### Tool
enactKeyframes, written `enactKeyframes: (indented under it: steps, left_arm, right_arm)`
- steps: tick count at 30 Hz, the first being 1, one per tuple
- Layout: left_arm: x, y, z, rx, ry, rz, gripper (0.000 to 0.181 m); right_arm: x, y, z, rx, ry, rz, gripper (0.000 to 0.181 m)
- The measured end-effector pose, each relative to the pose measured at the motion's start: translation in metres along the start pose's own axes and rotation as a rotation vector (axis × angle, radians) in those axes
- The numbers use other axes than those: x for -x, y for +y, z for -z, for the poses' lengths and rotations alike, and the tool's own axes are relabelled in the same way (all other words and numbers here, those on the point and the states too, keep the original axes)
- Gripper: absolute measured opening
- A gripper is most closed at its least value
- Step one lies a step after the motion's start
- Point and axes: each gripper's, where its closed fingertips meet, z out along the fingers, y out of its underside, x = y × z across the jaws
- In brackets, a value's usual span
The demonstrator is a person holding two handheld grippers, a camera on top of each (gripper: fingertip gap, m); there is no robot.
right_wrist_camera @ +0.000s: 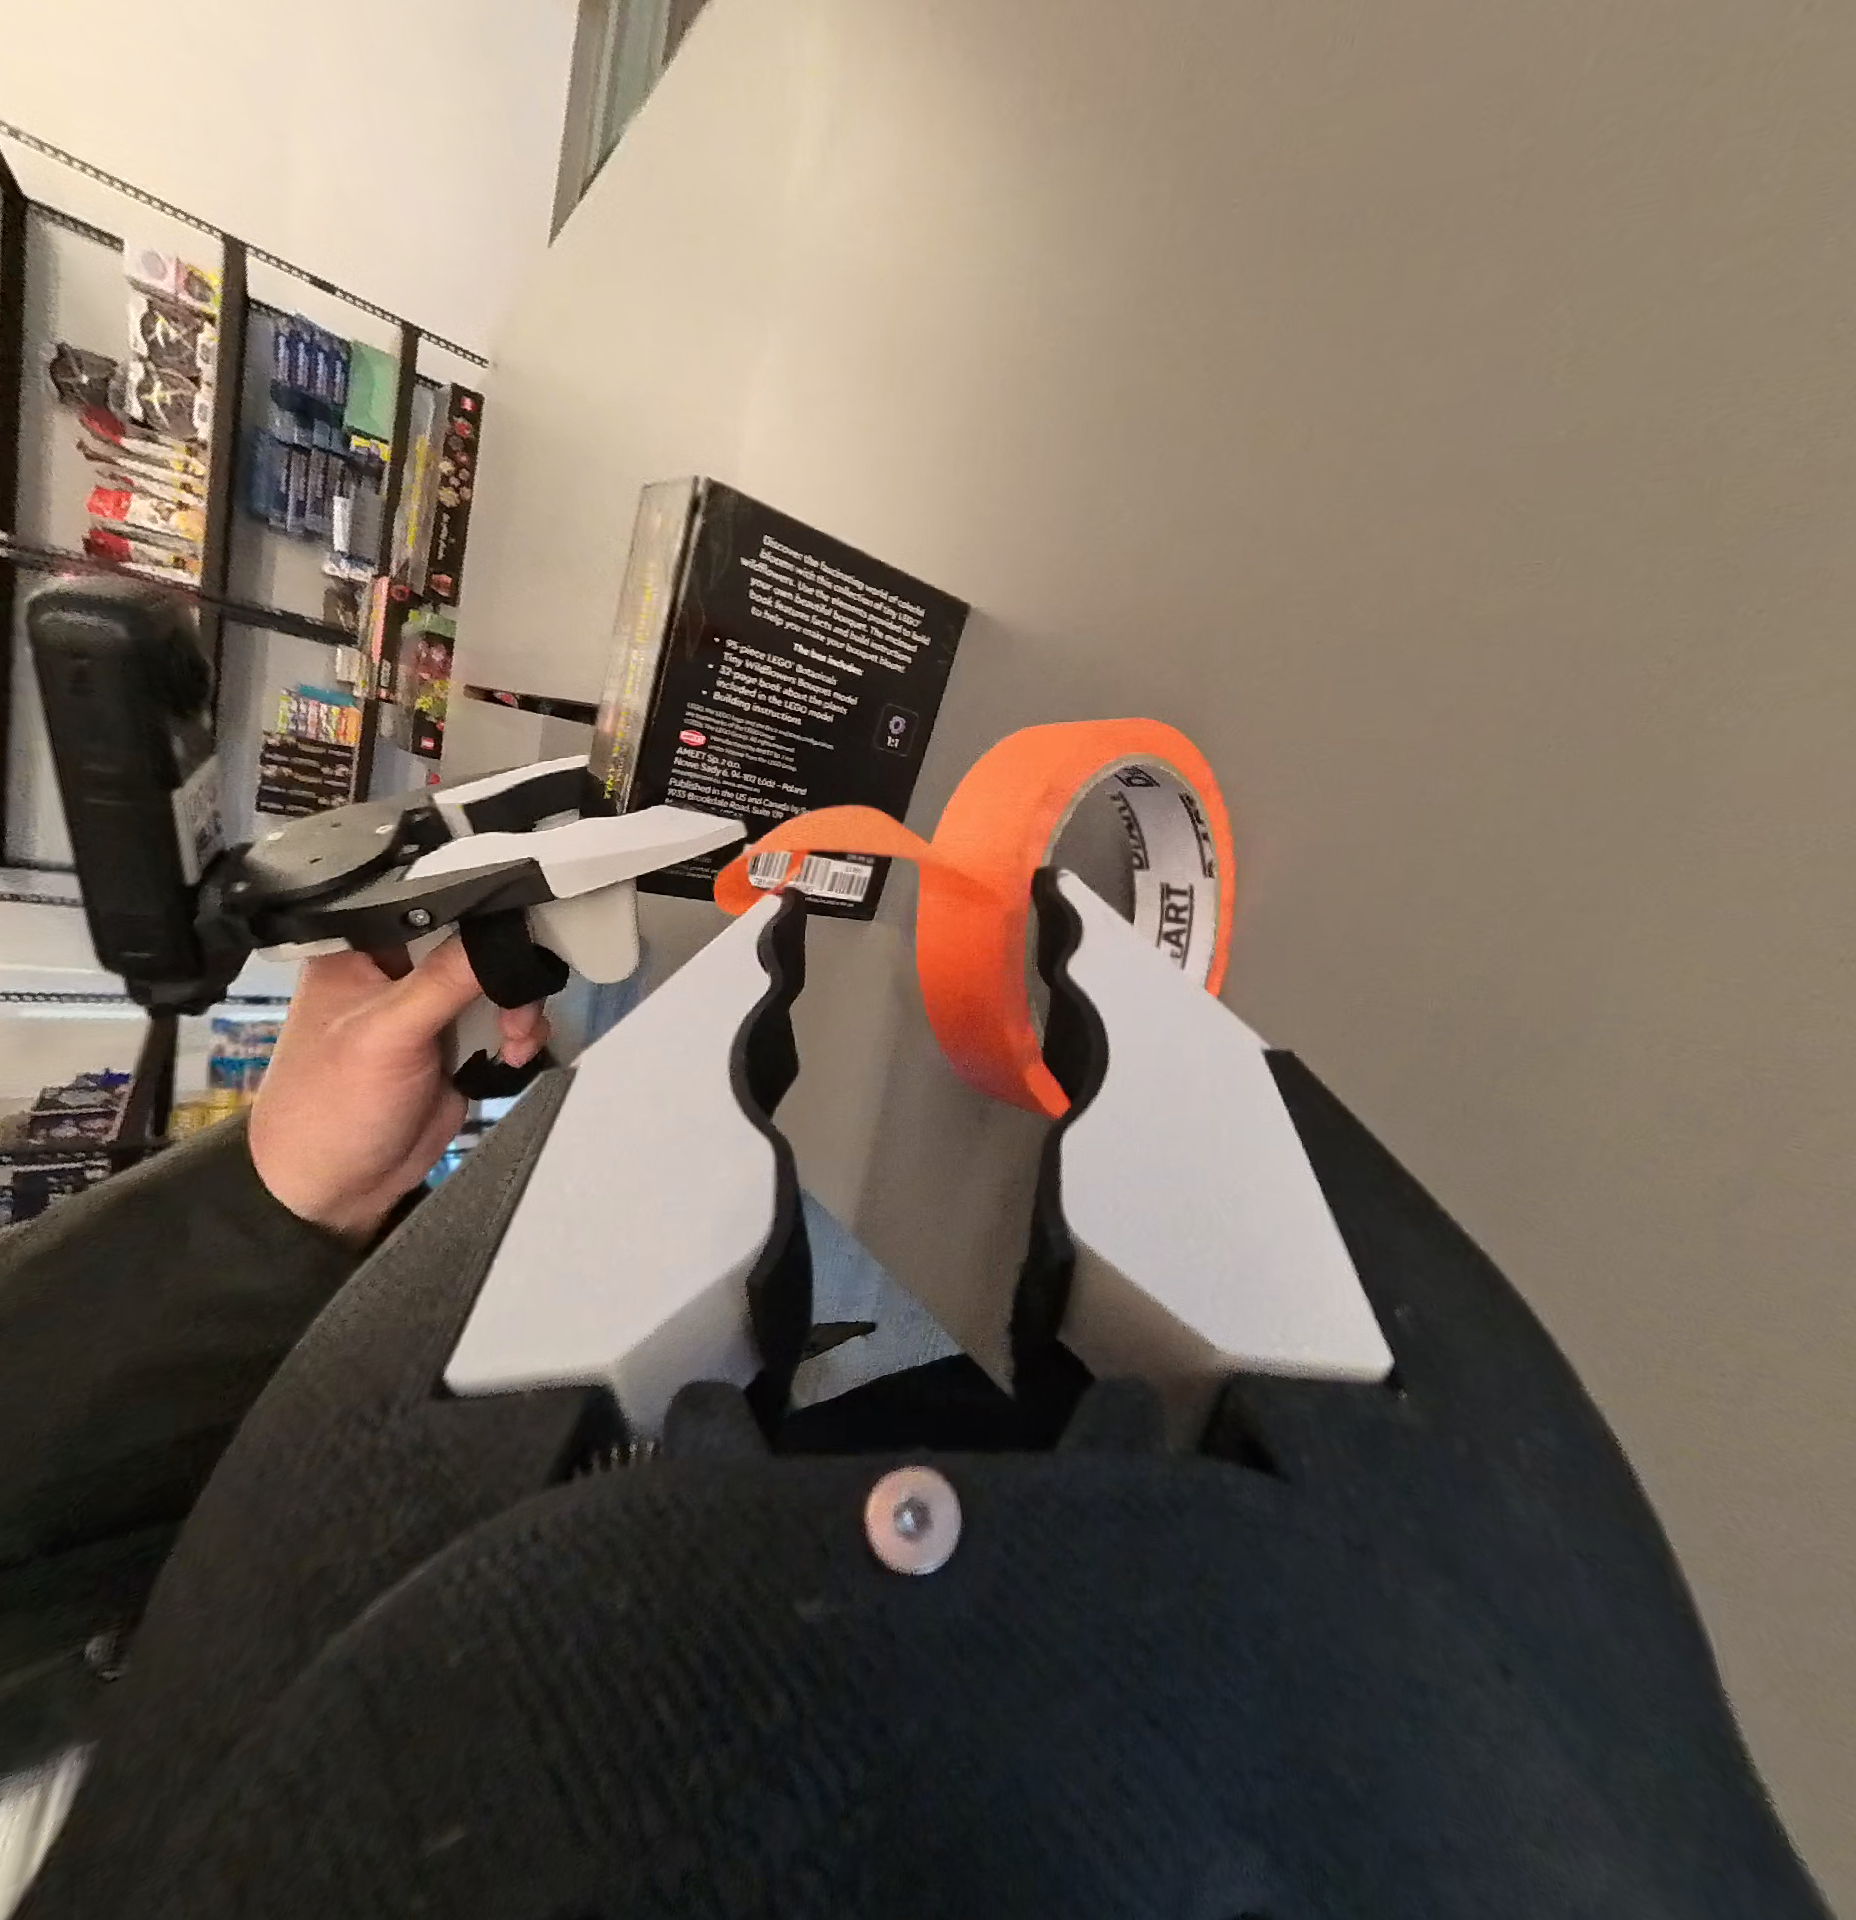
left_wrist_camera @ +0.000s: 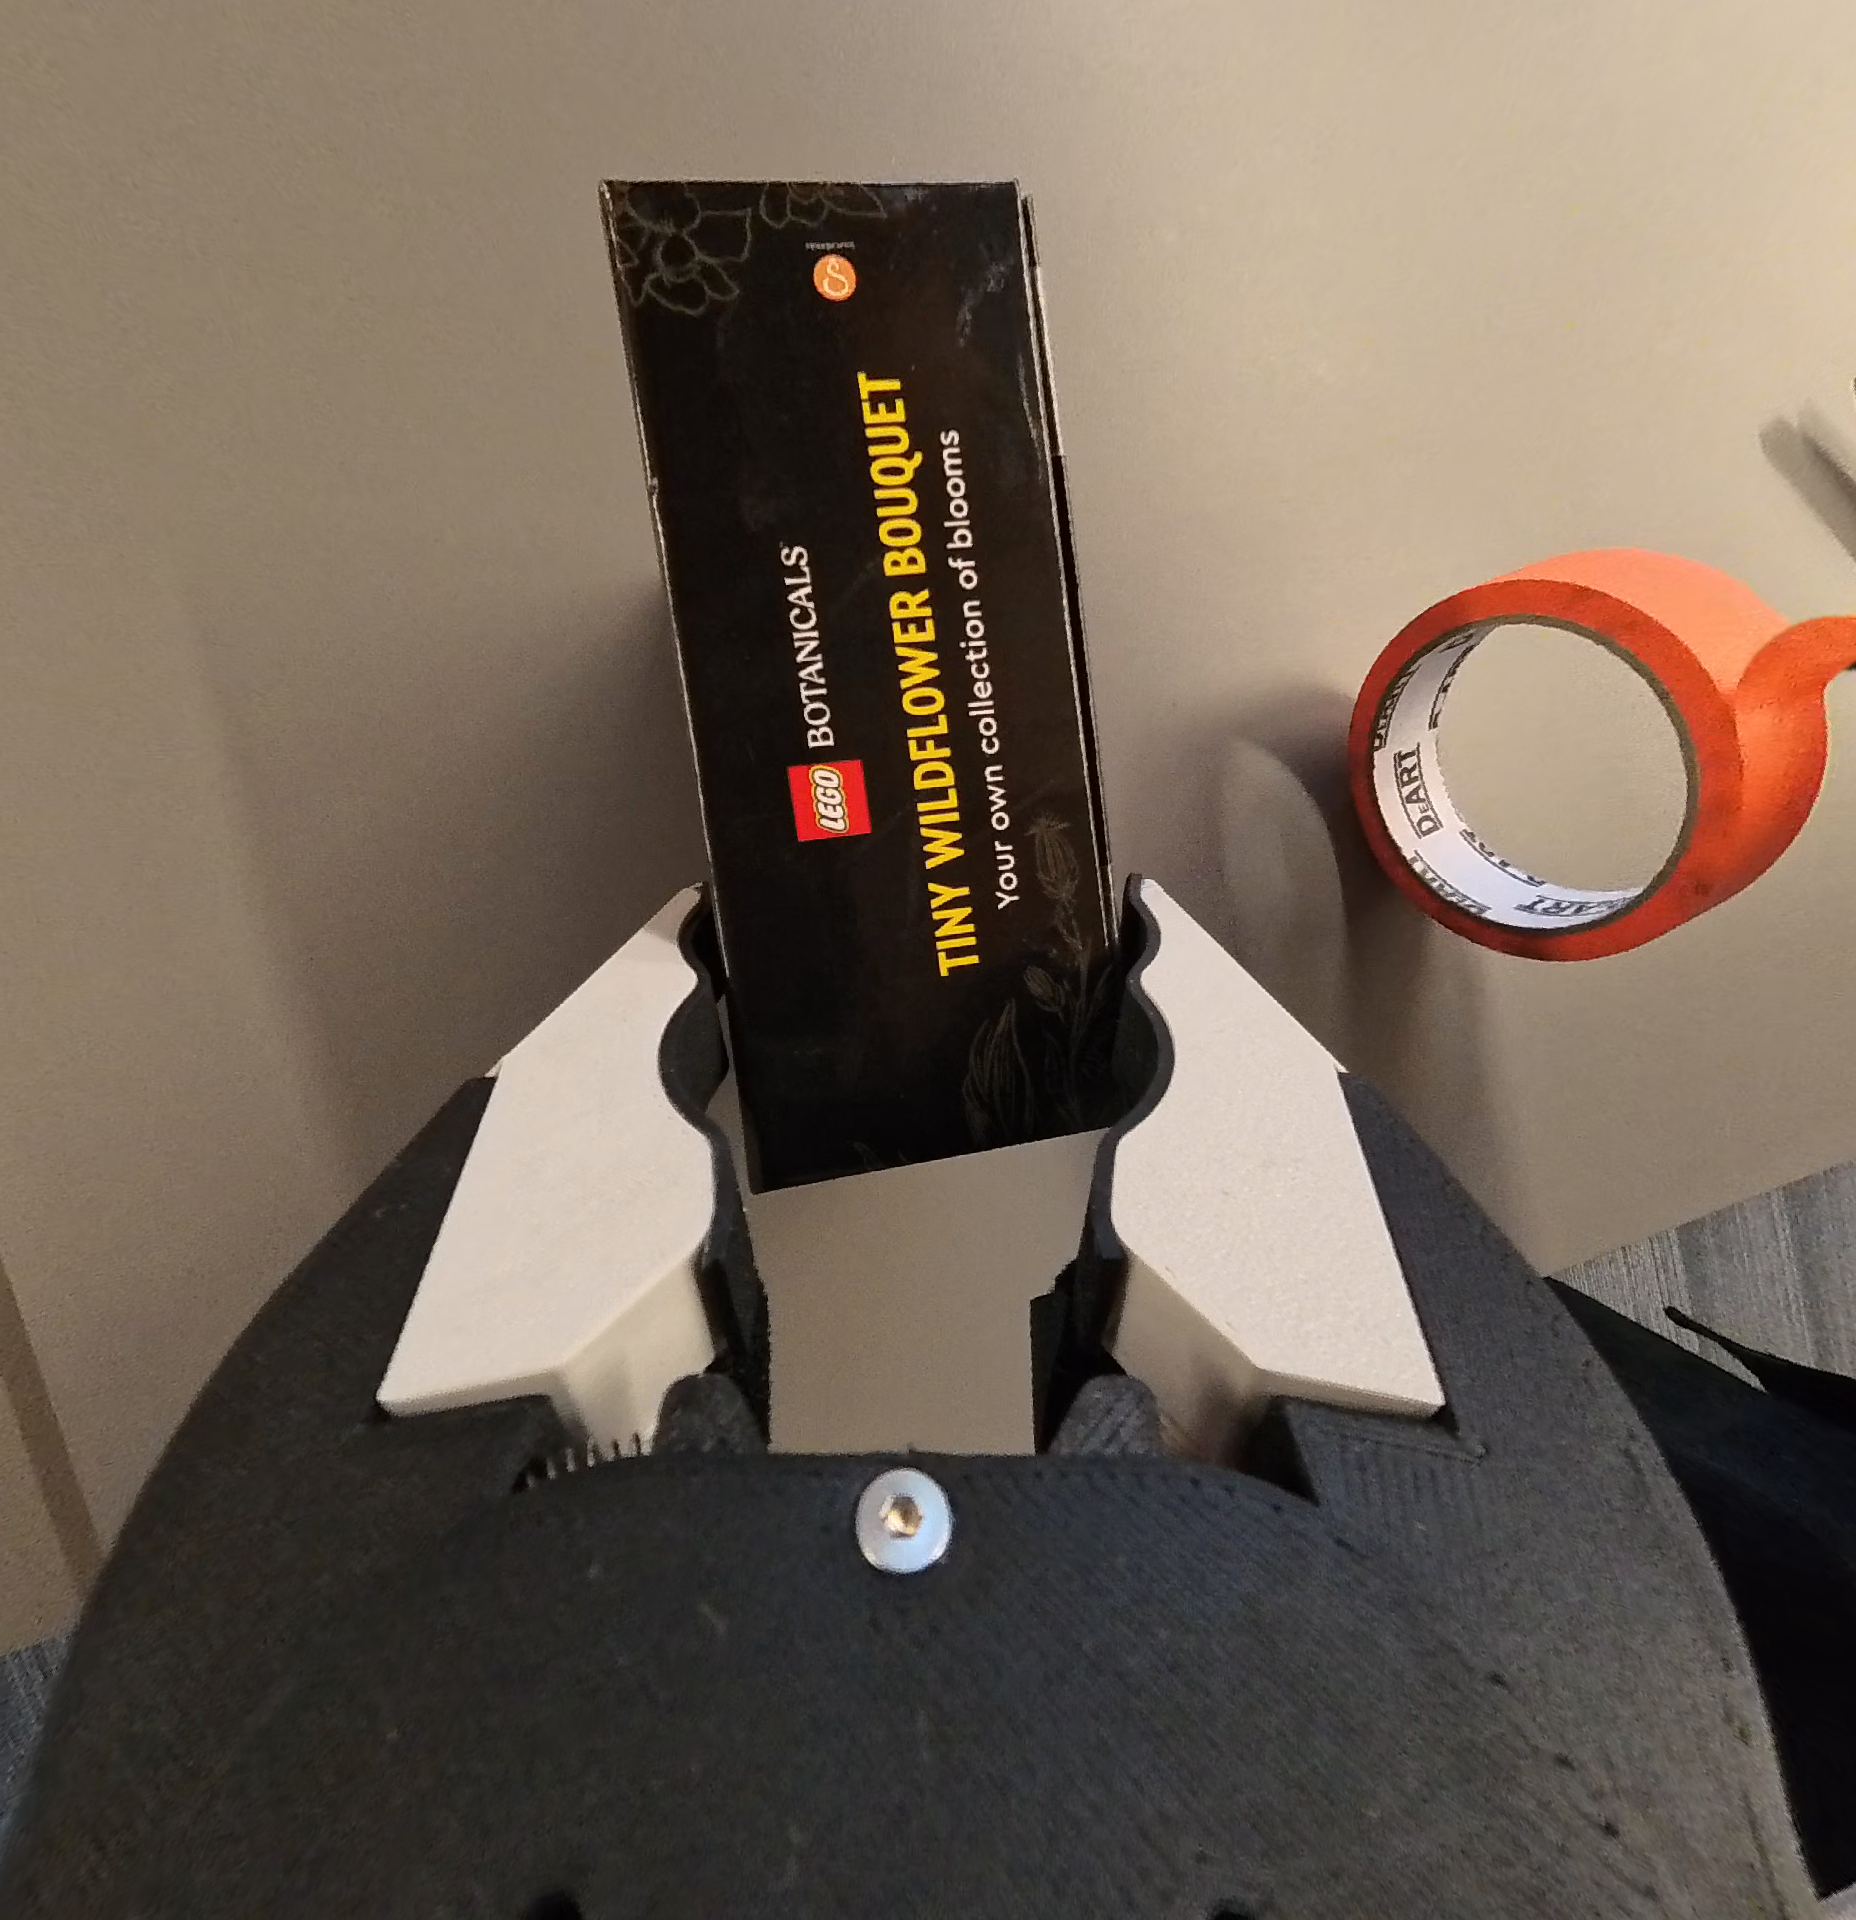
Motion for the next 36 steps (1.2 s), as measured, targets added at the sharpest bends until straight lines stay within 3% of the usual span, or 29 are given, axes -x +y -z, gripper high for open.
enactKeyframes:
  steps: [9, 16, 19, 24, 30, 36]
  left_arm:
    - [0.000, 0.000, 0.000, -0.003, 0.000, 0.002, 0.075]
    - [0.000, 0.000, 0.000, -0.004, 0.000, 0.004, 0.075]
    - [0.000, 0.000, 0.000, -0.004, 0.000, 0.004, 0.075]
    - [0.000, 0.000, 0.000, -0.006, 0.000, 0.005, 0.075]
    - [0.000, 0.000, 0.000, -0.004, 0.001, 0.002, 0.075]
    - [0.000, 0.000, 0.000, -0.002, 0.002, -0.001, 0.075]
  right_arm:
    - [0.013, -0.005, 0.002, 0.001, -0.043, 0.286, 0.041]
    - [0.005, 0.003, 0.010, 0.132, -0.052, 0.086, 0.038]
    - [-0.009, 0.012, 0.020, 0.236, 0.047, 0.069, 0.033]
    - [-0.040, 0.016, 0.033, 0.350, 0.264, 0.261, 0.033]
    - [-0.064, 0.008, 0.039, 0.298, 0.420, 0.450, 0.034]
    - [-0.082, 0.007, 0.040, 0.223, 0.440, 0.399, 0.036]
